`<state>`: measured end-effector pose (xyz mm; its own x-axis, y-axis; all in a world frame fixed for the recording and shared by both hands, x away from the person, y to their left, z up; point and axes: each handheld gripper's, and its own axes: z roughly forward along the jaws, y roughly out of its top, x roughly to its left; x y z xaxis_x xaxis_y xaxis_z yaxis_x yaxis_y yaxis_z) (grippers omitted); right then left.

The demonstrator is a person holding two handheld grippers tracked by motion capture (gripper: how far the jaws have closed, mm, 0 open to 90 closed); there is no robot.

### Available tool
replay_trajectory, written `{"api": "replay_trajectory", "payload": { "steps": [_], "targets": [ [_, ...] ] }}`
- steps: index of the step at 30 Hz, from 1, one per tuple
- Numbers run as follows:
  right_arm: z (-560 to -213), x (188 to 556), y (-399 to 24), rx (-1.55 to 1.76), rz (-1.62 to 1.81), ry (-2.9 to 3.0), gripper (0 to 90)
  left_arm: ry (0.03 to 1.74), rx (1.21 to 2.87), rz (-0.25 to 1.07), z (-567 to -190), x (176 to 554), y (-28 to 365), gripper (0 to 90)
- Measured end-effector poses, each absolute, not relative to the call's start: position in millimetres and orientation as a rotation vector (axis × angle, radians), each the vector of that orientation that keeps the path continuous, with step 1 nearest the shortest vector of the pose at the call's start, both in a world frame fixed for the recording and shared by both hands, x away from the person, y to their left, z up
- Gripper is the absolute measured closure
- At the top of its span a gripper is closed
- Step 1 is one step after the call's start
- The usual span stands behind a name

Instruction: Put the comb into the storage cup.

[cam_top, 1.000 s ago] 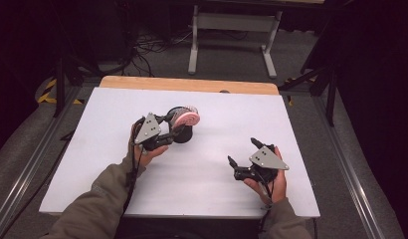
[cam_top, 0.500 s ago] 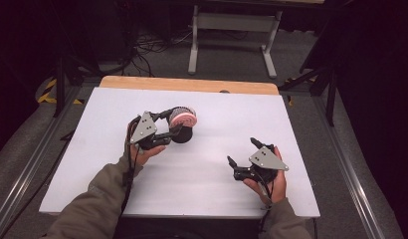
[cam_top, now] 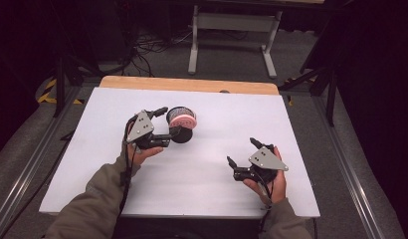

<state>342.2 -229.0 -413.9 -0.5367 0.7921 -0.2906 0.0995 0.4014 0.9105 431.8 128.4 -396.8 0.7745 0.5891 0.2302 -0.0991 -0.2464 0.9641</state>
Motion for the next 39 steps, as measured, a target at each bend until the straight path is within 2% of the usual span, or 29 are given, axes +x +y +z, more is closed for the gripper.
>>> {"api": "replay_trajectory", "payload": {
  "steps": [19,39],
  "targets": [
    [-412.4,342.0,-230.6,0.769,1.181,1.895,7.6,0.389,1.729,0.658,-393.9,428.5,133.1,8.2],
    [-414.0,341.4,-226.9,0.758,1.181,1.907,7.4,0.388,1.713,0.651,-389.3,424.4,137.9,4.0]
  ]
}}
